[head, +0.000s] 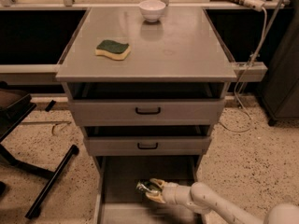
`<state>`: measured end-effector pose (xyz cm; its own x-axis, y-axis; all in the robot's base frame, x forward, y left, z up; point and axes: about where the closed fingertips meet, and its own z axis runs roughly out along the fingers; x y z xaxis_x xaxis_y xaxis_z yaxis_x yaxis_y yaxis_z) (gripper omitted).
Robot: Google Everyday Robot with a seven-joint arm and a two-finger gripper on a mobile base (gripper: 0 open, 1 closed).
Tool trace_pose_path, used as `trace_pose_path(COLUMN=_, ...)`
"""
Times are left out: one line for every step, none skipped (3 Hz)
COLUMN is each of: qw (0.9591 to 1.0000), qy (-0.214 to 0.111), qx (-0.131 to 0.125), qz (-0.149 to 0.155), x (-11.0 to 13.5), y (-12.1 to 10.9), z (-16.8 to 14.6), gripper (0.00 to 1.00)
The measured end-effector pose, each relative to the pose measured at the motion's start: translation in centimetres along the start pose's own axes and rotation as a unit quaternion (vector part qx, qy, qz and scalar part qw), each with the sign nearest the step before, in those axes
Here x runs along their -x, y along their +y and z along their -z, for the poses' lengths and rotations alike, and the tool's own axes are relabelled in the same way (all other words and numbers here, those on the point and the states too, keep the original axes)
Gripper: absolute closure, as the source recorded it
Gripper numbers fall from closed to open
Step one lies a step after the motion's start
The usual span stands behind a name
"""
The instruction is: Place green can into bottom drawer
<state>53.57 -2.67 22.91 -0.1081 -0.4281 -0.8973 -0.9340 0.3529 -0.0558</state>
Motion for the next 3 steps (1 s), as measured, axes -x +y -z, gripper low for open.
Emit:
trace_pose_path(qw=0.9997, qy=0.014, qx=0.008, qz=-0.017, x=-3.5, y=1.2, z=-1.8, gripper=1.0)
trace_pose_path(qw=0.9986, qy=0.049, qx=0.009, qz=-0.019, x=-5.7, y=1.9, z=-2.8, gripper=1.0)
trace_pose_path(qw=0.9956, qy=0.093, qx=0.001, qz=-0.01, x=-7.1, y=2.0, z=-3.1, gripper=1.0)
